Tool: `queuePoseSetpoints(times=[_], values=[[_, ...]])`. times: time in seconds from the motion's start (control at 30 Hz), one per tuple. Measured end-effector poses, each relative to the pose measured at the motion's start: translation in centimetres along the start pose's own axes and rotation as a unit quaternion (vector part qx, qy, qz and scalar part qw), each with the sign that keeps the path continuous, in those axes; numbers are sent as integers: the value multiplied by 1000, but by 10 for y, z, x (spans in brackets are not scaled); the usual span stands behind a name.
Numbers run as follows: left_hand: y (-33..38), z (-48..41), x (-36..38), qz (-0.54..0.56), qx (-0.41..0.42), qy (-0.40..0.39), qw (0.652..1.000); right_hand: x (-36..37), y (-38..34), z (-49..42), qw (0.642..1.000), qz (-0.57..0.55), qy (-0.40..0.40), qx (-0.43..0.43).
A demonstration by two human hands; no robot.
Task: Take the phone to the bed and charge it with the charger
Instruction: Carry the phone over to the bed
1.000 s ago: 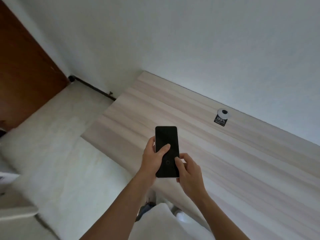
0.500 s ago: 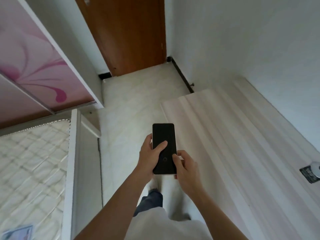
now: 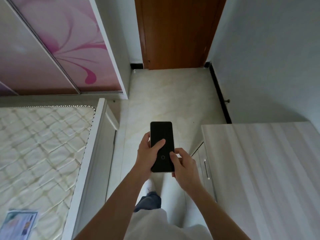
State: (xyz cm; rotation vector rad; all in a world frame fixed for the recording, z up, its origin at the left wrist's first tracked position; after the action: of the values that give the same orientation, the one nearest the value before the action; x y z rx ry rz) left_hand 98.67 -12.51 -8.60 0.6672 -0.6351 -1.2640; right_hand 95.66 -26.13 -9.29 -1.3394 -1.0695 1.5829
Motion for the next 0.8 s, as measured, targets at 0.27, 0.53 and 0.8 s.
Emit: queuePoseSetpoints(times=[0.27, 0.53, 0.8], values=[[93, -90, -55, 36, 0, 13, 999, 50, -48, -132, 1000, 0, -19, -13], [135, -158, -78, 41, -16, 35, 998, 76, -55, -215, 999, 16, -47, 7], [205, -239, -83, 24, 20, 92, 995, 85, -67, -334, 995, 28, -90, -18]])
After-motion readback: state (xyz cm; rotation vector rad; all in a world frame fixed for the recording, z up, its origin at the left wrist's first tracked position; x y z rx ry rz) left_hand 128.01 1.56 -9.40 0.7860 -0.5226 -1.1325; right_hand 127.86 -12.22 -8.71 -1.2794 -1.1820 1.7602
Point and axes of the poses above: each hand's wrist, its own z-axis away from the middle knuckle, its own x-axis out of the palm, y = z × x, the point moved 3 cm from there along -z, towards the middle knuckle, and after that the axes turned 13 degrees about -x, right-handed, at the moved point
